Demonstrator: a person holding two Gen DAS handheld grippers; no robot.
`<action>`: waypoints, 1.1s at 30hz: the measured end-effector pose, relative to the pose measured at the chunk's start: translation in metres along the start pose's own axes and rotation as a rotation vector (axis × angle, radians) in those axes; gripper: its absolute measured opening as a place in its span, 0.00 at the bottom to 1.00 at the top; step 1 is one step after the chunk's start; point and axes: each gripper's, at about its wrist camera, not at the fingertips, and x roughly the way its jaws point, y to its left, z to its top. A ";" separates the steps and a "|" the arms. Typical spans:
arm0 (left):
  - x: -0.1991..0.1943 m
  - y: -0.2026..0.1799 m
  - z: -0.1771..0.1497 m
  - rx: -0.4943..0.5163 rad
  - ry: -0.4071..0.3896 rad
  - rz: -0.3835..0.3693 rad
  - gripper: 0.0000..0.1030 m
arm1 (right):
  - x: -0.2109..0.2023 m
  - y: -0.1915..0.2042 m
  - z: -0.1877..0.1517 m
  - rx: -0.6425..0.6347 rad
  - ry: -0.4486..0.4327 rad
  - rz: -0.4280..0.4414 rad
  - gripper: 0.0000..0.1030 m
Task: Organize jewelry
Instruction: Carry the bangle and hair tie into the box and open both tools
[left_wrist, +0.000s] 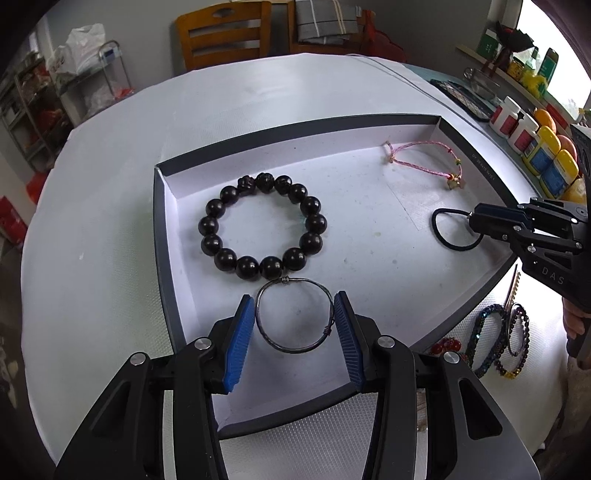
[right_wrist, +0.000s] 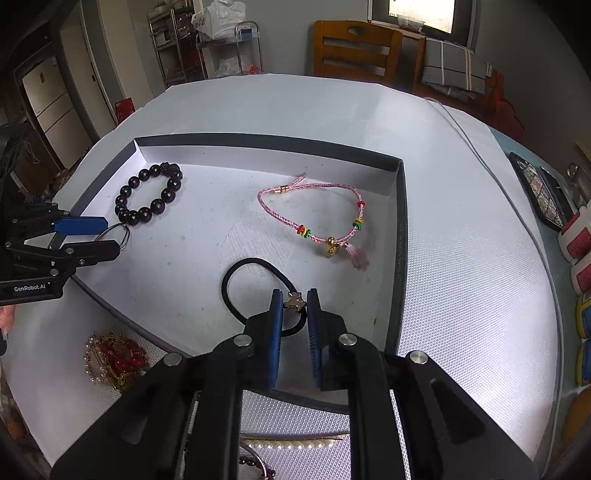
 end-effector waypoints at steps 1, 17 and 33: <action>0.000 0.001 0.000 0.000 -0.004 0.004 0.45 | 0.000 0.000 0.000 0.000 0.001 -0.001 0.13; -0.016 -0.002 -0.001 0.010 -0.078 0.002 0.58 | -0.010 -0.002 0.003 0.033 -0.044 0.012 0.23; -0.078 -0.043 -0.039 0.111 -0.279 0.027 0.86 | -0.084 -0.006 -0.031 0.045 -0.200 0.032 0.67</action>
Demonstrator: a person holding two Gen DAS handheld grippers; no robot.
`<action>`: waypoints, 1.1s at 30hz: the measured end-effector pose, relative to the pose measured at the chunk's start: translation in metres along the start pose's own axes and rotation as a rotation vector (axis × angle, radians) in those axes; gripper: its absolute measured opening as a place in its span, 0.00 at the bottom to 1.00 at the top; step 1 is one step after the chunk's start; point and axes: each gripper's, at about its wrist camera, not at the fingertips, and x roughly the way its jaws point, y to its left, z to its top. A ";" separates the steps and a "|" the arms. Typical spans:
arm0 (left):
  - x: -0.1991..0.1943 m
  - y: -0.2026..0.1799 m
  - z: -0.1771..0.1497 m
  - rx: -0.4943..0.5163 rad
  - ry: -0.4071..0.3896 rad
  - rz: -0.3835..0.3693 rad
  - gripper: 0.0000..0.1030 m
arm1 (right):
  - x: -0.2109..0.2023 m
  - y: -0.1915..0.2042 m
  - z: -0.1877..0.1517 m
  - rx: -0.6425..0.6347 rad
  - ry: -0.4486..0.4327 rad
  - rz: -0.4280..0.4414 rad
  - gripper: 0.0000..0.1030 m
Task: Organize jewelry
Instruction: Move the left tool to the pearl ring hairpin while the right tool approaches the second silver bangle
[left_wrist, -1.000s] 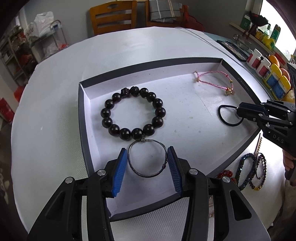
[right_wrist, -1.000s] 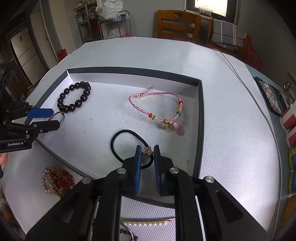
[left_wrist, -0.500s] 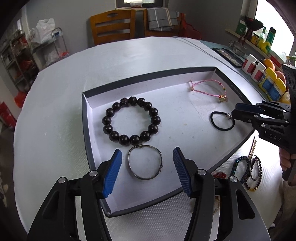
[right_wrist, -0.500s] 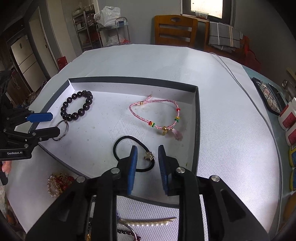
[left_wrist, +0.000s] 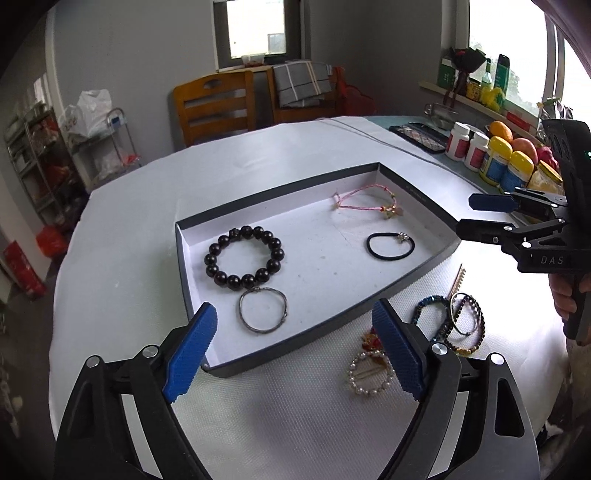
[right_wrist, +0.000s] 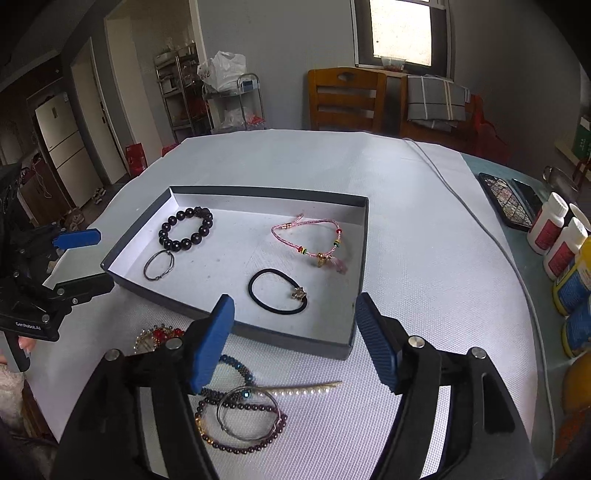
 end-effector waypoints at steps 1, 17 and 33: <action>-0.003 -0.004 -0.002 0.013 -0.008 0.002 0.87 | -0.004 0.000 -0.003 -0.002 -0.004 -0.003 0.70; -0.012 -0.032 -0.038 0.070 -0.039 0.011 0.89 | -0.030 0.007 -0.047 -0.048 -0.028 -0.069 0.94; 0.019 -0.043 -0.065 0.089 0.029 -0.047 0.89 | -0.009 0.025 -0.081 -0.087 0.040 -0.053 0.94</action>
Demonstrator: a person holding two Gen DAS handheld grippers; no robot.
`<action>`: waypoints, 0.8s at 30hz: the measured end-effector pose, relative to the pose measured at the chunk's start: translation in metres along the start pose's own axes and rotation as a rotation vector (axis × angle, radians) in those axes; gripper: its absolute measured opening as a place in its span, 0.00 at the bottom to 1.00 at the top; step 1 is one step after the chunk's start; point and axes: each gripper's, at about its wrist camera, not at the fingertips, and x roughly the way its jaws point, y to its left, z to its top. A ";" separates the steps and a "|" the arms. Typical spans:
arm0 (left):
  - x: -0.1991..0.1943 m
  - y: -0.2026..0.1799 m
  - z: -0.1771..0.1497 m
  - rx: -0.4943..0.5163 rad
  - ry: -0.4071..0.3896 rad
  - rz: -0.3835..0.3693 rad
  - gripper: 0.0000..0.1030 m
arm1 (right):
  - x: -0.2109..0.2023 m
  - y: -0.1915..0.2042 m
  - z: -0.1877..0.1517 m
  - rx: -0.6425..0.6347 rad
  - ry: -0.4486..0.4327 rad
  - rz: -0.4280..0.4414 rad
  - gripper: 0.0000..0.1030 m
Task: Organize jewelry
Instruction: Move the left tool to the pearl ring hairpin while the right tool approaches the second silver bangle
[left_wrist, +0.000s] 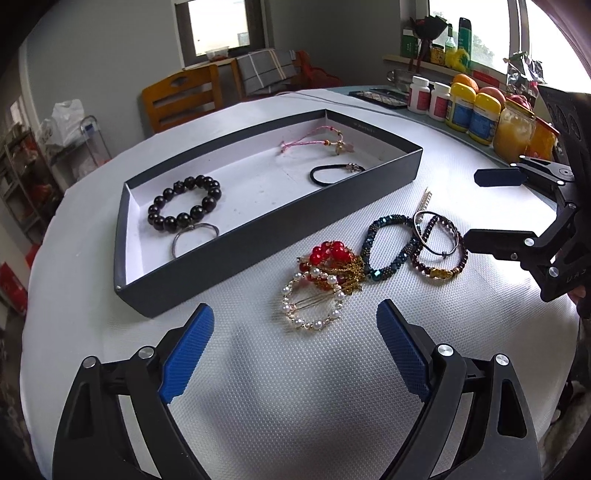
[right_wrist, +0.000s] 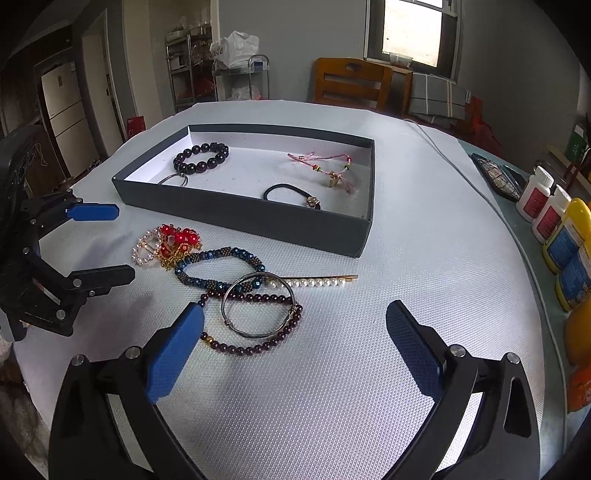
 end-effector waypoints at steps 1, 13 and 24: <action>0.001 0.000 0.000 -0.004 0.003 -0.004 0.89 | 0.000 0.001 -0.001 -0.001 0.002 0.001 0.94; 0.008 0.001 0.004 -0.005 0.012 -0.013 0.88 | 0.005 0.004 -0.004 -0.018 0.017 0.015 0.94; 0.019 0.001 0.008 -0.009 0.051 -0.058 0.69 | 0.012 0.008 -0.004 -0.022 0.037 0.050 0.82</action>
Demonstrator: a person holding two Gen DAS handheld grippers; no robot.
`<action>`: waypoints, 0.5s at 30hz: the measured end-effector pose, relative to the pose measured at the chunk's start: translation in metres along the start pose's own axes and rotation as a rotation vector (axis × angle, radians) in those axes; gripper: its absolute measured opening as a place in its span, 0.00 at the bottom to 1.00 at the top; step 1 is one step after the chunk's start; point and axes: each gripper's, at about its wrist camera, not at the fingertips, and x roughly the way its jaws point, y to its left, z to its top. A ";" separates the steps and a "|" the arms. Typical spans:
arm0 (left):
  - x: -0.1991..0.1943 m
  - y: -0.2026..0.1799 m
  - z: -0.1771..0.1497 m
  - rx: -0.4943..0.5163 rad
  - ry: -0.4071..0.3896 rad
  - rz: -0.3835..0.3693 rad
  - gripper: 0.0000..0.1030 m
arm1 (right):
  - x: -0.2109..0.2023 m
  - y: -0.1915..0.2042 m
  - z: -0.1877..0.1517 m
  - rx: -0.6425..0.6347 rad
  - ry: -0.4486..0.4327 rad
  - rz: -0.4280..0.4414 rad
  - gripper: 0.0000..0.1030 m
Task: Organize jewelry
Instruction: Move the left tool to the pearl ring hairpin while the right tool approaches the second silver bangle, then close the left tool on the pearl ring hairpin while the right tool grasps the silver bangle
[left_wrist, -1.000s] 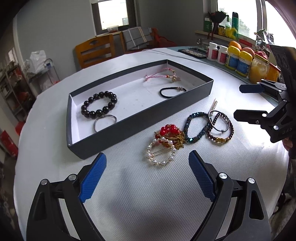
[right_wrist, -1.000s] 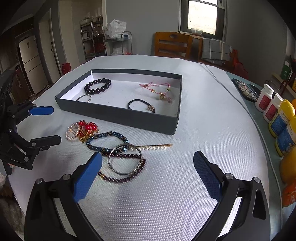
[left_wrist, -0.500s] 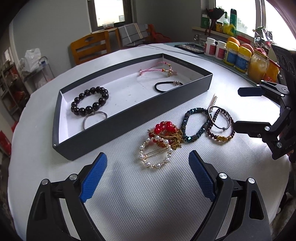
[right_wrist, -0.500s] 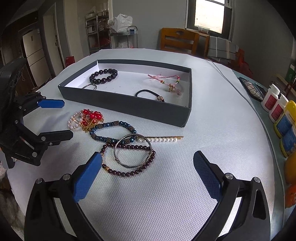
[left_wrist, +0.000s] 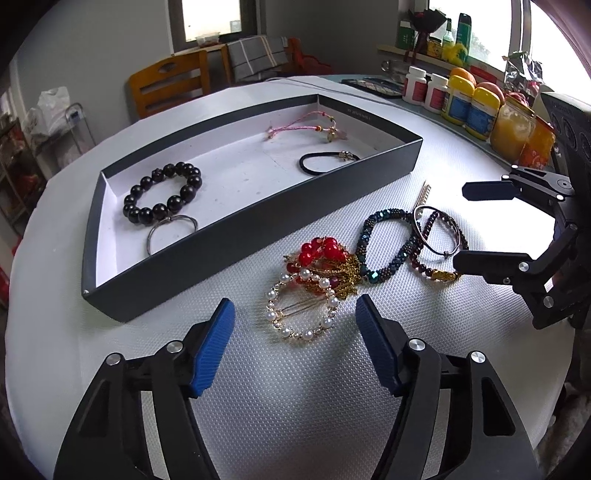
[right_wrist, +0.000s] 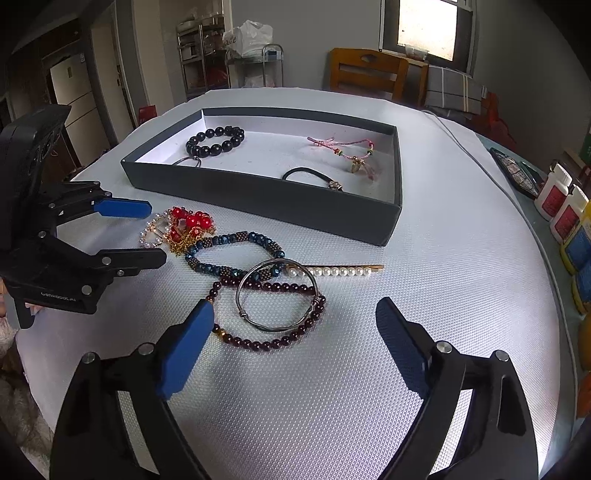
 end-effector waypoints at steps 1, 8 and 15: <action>0.000 0.000 0.000 -0.001 0.001 -0.002 0.69 | 0.001 0.001 0.001 0.000 0.001 0.003 0.81; -0.001 0.000 0.000 0.002 -0.006 0.000 0.54 | 0.009 0.004 0.007 -0.006 0.013 0.015 0.76; -0.002 0.001 0.000 -0.002 -0.011 0.006 0.42 | 0.013 0.004 0.006 -0.006 0.034 0.028 0.65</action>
